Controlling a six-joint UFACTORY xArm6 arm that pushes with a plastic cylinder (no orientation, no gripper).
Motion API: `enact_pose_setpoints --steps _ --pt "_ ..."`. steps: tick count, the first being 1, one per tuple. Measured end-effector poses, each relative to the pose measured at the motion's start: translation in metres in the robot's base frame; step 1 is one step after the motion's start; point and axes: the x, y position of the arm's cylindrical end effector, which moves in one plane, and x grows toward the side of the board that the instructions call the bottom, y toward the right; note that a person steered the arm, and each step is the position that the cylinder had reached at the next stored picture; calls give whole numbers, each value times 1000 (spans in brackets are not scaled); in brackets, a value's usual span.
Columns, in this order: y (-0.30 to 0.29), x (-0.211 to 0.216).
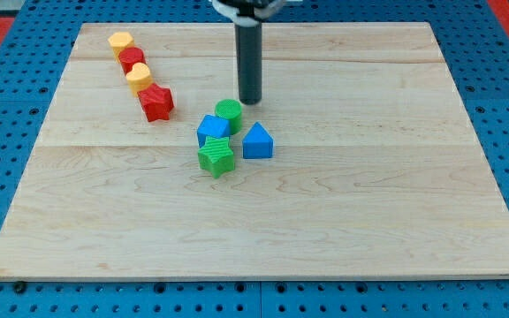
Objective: Place the robot arm right side of the blue triangle
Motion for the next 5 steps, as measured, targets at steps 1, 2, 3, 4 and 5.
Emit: enact_pose_setpoints --steps 1,2,3,4,5 --pt "76 32" --pt "95 71" --pt "97 115" --pt "91 128" --pt "69 124"
